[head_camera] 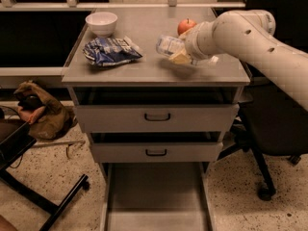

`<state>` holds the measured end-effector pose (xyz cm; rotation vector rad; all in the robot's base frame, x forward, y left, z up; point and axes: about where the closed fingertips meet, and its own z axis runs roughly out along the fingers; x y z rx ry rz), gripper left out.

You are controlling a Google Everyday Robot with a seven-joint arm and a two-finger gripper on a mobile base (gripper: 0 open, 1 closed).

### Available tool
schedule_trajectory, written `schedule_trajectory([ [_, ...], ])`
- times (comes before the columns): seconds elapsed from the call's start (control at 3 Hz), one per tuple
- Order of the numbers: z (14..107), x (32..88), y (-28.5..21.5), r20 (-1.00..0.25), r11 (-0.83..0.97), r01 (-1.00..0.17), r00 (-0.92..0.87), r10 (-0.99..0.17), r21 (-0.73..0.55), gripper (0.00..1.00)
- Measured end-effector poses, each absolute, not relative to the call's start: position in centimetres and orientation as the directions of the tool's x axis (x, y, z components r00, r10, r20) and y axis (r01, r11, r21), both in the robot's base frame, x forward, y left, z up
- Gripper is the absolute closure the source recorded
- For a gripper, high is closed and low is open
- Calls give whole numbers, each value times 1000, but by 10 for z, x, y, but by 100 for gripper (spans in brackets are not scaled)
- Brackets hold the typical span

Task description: Pick blue plastic bottle from bottom drawer and place on counter

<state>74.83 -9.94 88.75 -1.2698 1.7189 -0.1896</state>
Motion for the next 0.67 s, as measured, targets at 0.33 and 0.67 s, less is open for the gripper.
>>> schedule_trajectory([
  [0.33, 888, 748, -101, -590, 448, -656, -6, -807, -607, 100],
  [0.67, 877, 750, -96, -604, 432, -706, -8, -797, -561, 100],
])
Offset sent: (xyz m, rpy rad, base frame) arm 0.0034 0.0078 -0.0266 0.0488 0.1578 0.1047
